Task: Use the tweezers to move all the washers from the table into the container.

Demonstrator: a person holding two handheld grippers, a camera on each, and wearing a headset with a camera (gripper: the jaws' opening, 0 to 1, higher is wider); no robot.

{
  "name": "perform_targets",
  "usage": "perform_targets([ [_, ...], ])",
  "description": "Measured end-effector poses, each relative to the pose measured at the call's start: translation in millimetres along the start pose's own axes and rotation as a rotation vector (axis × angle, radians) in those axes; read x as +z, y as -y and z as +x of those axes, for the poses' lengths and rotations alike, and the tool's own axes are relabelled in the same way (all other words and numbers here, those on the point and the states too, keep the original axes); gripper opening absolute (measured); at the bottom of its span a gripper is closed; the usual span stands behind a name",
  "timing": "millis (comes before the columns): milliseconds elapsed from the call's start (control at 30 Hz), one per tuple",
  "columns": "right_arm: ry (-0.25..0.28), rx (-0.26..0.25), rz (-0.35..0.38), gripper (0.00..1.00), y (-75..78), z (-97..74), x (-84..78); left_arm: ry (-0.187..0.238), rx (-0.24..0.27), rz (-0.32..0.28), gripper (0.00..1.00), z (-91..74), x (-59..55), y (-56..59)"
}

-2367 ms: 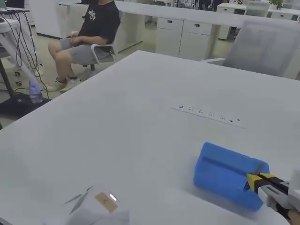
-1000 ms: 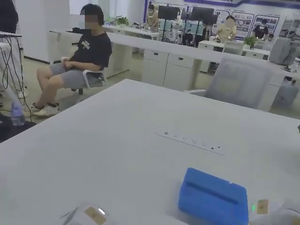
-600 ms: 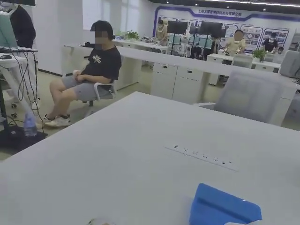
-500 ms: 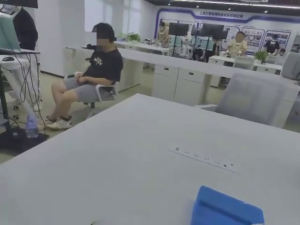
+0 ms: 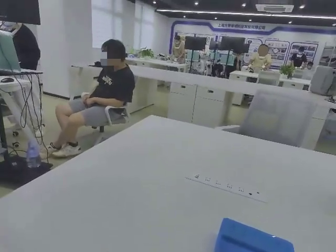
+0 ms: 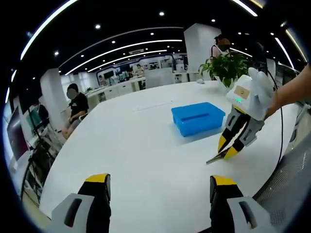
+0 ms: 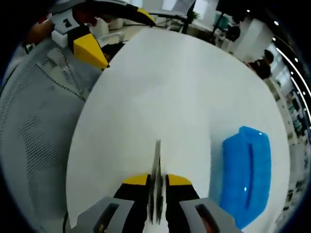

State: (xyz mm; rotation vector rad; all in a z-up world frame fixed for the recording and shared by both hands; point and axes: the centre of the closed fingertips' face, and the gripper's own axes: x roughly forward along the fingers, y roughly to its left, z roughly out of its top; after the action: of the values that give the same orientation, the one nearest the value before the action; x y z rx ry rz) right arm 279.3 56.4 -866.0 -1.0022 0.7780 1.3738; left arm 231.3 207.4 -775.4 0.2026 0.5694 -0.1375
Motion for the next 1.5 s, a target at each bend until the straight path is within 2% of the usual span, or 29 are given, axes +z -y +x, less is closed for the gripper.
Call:
perform_targets([
  [33, 0.019, -0.005, 0.027, 0.10, 0.6, -3.0, 1.9, 0.002, 0.000, -0.001, 0.86, -0.1, 0.3, -0.2],
  [100, 0.079, -0.072, 0.128, 0.15, 9.3, -16.6, 5.6, 0.010, -0.002, -0.005, 0.86, -0.7, 1.7, 0.0],
  [133, 0.126, -0.110, 0.218, 0.19, 12.6, -27.3, 7.6, 0.017, -0.004, -0.007, 0.86, -1.2, 3.1, 0.4],
  [200, 0.225, -0.147, 0.311, 0.24, 13.8, -46.1, 13.5, 0.027, -0.005, -0.011, 0.86, -1.7, 4.8, 0.6],
  [233, 0.277, -0.184, 0.387, 0.26, 14.8, -60.9, 11.8, 0.029, -0.005, -0.012, 0.86, -1.7, 5.2, 0.5],
  [267, 0.321, -0.204, 0.442, 0.30, 15.3, -70.2, 12.5, 0.030, -0.007, -0.014, 0.86, -1.8, 5.6, 0.8],
  [300, 0.386, -0.217, 0.540, 0.34, 13.5, -84.3, 13.9, 0.043, -0.010, -0.019, 0.86, -2.8, 8.0, 1.2],
  [333, 0.424, -0.224, 0.596, 0.37, 11.7, -93.3, 14.0, 0.054, -0.010, -0.021, 0.87, -3.7, 9.8, 1.1],
  [367, 0.458, -0.244, 0.636, 0.42, 11.4, -102.4, 13.4, 0.062, -0.010, -0.023, 0.87, -4.4, 11.3, 0.9],
  [400, 0.504, -0.290, 0.672, 0.45, 11.7, -115.4, 10.7, 0.069, -0.009, -0.027, 0.87, -4.8, 12.5, 0.6],
  [467, 0.531, -0.339, 0.723, 0.54, 9.3, -129.1, 3.3, 0.068, -0.008, -0.031, 0.87, -4.4, 12.4, 0.2],
  [567, 0.561, -0.419, 0.814, 0.67, 3.6, -147.5, -15.5, 0.072, -0.012, -0.036, 0.88, -4.7, 13.3, 0.8],
  [600, 0.576, -0.464, 0.850, 0.71, 1.8, -155.4, -24.6, 0.074, -0.013, -0.038, 0.89, -4.8, 13.8, 0.9],
  [667, 0.598, -0.515, 0.908, 0.79, -2.5, -166.1, -39.8, 0.069, -0.022, -0.038, 0.92, -4.3, 14.2, 2.1],
  [800, 0.569, -0.563, 0.946, 0.84, -10.5, -175.1, -66.0, 0.054, -0.040, -0.033, 0.96, -6.3, 16.9, 7.5],
  [833, 0.572, -0.574, 0.948, 0.84, -11.5, -176.7, -68.2, 0.054, -0.045, -0.033, 0.96, -7.6, 18.3, 8.2],
  [1000, 0.582, -0.584, 0.989, 0.87, -13.3, -179.6, -78.2, 0.075, -0.058, -0.066, 0.98, -18.3, 33.5, 8.1],
  [1167, 0.578, -0.594, 0.988, 0.87, -14.0, -178.8, -76.5, 0.092, -0.066, -0.039, 0.99, -28.0, 47.7, 9.4],
  [1233, 0.560, -0.591, 0.981, 0.87, -16.7, -174.9, -78.6, 0.099, -0.075, -0.042, 0.99, -30.5, 52.4, 11.0],
  [1367, 0.558, -0.583, 0.979, 0.87, -18.9, -173.4, -77.1, 0.106, -0.086, -0.059, 0.99, -31.6, 55.4, 13.5],
  [1500, 0.542, -0.583, 0.973, 0.89, -21.3, -171.3, -77.6, 0.092, -0.091, -0.052, 0.99, -31.0, 50.6, 15.5],
])
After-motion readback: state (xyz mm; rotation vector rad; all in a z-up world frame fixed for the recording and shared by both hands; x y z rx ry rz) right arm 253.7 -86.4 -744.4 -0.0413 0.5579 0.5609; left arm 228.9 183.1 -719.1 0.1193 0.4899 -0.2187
